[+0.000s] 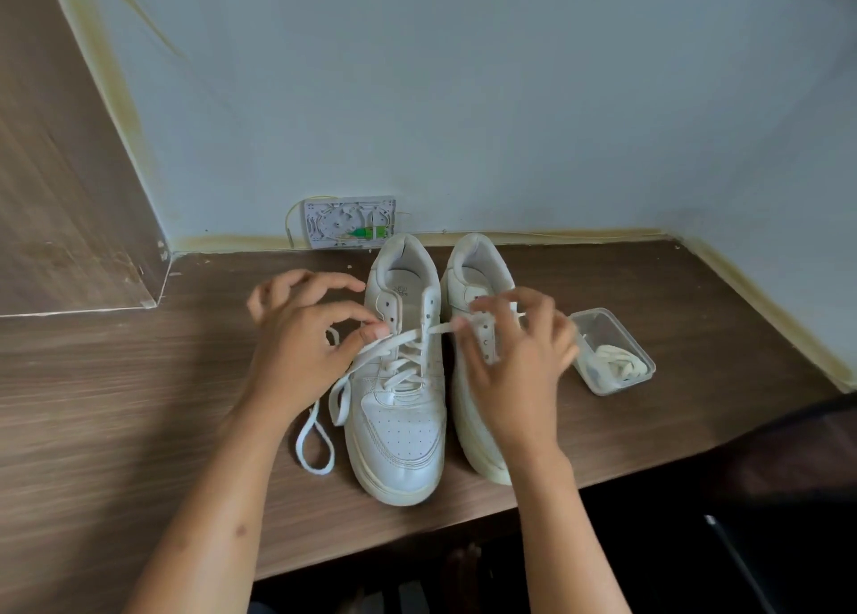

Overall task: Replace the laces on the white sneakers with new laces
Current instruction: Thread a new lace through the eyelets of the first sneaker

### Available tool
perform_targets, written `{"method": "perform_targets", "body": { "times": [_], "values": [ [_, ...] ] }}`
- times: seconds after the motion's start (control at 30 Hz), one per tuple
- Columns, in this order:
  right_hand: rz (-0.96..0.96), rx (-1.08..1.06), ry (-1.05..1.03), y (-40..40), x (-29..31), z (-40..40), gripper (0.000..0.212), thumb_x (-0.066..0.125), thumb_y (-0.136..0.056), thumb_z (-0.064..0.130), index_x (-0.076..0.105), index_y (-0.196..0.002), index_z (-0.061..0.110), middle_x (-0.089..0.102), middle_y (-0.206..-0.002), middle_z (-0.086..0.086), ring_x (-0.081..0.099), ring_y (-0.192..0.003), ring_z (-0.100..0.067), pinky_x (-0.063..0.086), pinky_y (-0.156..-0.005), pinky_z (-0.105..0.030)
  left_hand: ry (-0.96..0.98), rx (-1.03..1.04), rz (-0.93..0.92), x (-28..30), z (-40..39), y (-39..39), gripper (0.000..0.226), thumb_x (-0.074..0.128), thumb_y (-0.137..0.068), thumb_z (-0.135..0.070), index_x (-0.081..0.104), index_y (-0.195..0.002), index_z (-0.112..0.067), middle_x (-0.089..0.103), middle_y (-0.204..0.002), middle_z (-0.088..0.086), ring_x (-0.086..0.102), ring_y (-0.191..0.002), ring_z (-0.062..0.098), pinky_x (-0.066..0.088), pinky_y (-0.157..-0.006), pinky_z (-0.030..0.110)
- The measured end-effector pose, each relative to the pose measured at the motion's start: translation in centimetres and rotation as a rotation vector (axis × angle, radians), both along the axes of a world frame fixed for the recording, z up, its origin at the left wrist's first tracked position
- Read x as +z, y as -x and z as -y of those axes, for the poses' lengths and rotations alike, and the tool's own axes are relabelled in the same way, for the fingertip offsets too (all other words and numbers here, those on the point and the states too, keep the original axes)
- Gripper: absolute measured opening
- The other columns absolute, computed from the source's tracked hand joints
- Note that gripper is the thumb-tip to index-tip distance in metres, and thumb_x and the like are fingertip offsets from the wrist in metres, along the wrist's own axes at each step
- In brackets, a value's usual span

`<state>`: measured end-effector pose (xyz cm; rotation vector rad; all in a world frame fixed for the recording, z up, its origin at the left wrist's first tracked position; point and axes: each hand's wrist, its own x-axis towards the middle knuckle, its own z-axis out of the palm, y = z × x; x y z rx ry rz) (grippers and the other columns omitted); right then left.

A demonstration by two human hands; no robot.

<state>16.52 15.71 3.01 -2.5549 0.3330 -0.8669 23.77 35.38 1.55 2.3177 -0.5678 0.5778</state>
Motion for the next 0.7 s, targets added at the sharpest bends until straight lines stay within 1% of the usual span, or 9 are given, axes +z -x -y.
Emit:
{"method": "perform_targets", "body": {
  "times": [0.1, 0.17, 0.3, 0.37, 0.43, 0.5, 0.57, 0.63, 0.7],
  "values": [
    [-0.019, 0.107, 0.094, -0.3, -0.9, -1.6, 0.006, 0.071, -0.088, 0.037, 0.068, -0.091, 0.034, 0.051, -0.127, 0.002, 0.032, -0.116, -0.025, 0.028, -0.096, -0.045, -0.024, -0.022, -0.032, -0.1, -0.2, 0.1, 0.039, 0.051, -0.074, -0.075, 0.074, -0.076, -0.043, 0.058, -0.119, -0.028, 0.039, -0.121, 0.020, 0.012, -0.097, 0.031],
    [0.000, 0.078, 0.088, -0.4, -0.9, -1.4, 0.007, 0.073, -0.085, 0.030, 0.068, -0.087, 0.034, 0.052, -0.124, 0.003, 0.034, -0.115, -0.026, 0.027, -0.095, -0.046, -0.047, -0.048, -0.050, -0.1, -0.3, 0.1, 0.039, 0.051, -0.074, -0.076, 0.073, -0.075, -0.044, 0.057, -0.121, -0.028, 0.037, -0.123, 0.020, 0.010, -0.097, 0.029],
    [0.028, -0.270, -0.146, 0.0, 0.2, 2.3, 0.004, 0.071, -0.086, 0.025, 0.069, -0.088, 0.027, 0.054, -0.123, -0.003, 0.037, -0.115, -0.032, 0.025, -0.091, -0.043, -0.045, -0.096, -0.096, -0.3, -0.8, 0.0, 0.035, 0.050, -0.076, -0.072, 0.072, -0.078, -0.045, 0.053, -0.127, -0.029, 0.031, -0.127, 0.019, 0.012, -0.101, 0.034],
    [0.074, -0.437, -0.237, 0.5, 0.3, 4.0, 0.005, 0.068, -0.089, 0.027, 0.067, -0.088, 0.022, 0.053, -0.123, -0.007, 0.037, -0.115, -0.036, 0.027, -0.093, -0.047, -0.030, -0.098, -0.104, -0.3, -0.8, 0.0, 0.034, 0.049, -0.077, -0.070, 0.071, -0.078, -0.044, 0.051, -0.126, -0.031, 0.030, -0.126, 0.017, 0.015, -0.101, 0.038],
    [0.098, -0.479, -0.234, 0.7, 0.3, 4.5, 0.007, 0.067, -0.090, 0.029, 0.066, -0.091, 0.022, 0.049, -0.126, -0.007, 0.035, -0.117, -0.037, 0.028, -0.097, -0.052, -0.024, -0.098, -0.101, -0.3, -0.8, 0.0, 0.033, 0.049, -0.078, -0.069, 0.070, -0.079, -0.044, 0.051, -0.125, -0.031, 0.029, -0.125, 0.016, 0.016, -0.101, 0.039],
    [0.097, -0.376, -0.198, 0.6, 0.3, 3.7, 0.016, 0.069, -0.089, 0.034, 0.066, -0.102, 0.026, 0.044, -0.133, -0.007, 0.031, -0.121, -0.035, 0.029, -0.100, -0.053, -0.023, -0.107, -0.093, -0.3, -0.7, 0.0, 0.032, 0.050, -0.078, -0.069, 0.069, -0.079, -0.043, 0.051, -0.125, -0.031, 0.030, -0.125, 0.016, 0.015, -0.100, 0.037],
    [0.058, -0.177, -0.114, 0.3, 0.1, 2.0, 0.026, 0.069, -0.086, 0.044, 0.067, -0.108, 0.031, 0.041, -0.138, -0.006, 0.027, -0.127, -0.030, 0.028, -0.103, -0.051, -0.023, -0.120, -0.086, -0.2, -0.6, 0.0, 0.033, 0.051, -0.077, -0.069, 0.070, -0.078, -0.042, 0.051, -0.124, -0.031, 0.029, -0.125, 0.015, 0.014, -0.099, 0.034],
    [0.014, -0.013, 0.013, 0.0, -0.6, -0.1, 0.023, 0.067, -0.087, 0.048, 0.068, -0.104, 0.033, 0.043, -0.137, -0.005, 0.028, -0.128, -0.030, 0.023, -0.104, -0.046, -0.028, -0.126, -0.074, -0.2, -0.6, 0.1, 0.033, 0.052, -0.076, -0.069, 0.071, -0.078, -0.042, 0.053, -0.125, -0.029, 0.029, -0.124, 0.013, 0.014, -0.099, 0.033],
    [0.004, 0.056, 0.068, -0.3, -1.4, -1.6, 0.013, 0.068, -0.090, 0.041, 0.069, -0.098, 0.032, 0.046, -0.135, -0.005, 0.028, -0.126, -0.029, 0.016, -0.103, -0.037, -0.027, -0.124, -0.067, -0.2, -0.6, 0.1, 0.033, 0.053, -0.076, -0.069, 0.071, -0.077, -0.042, 0.054, -0.125, -0.028, 0.027, -0.124, 0.011, 0.014, -0.100, 0.034]
  ]
}}
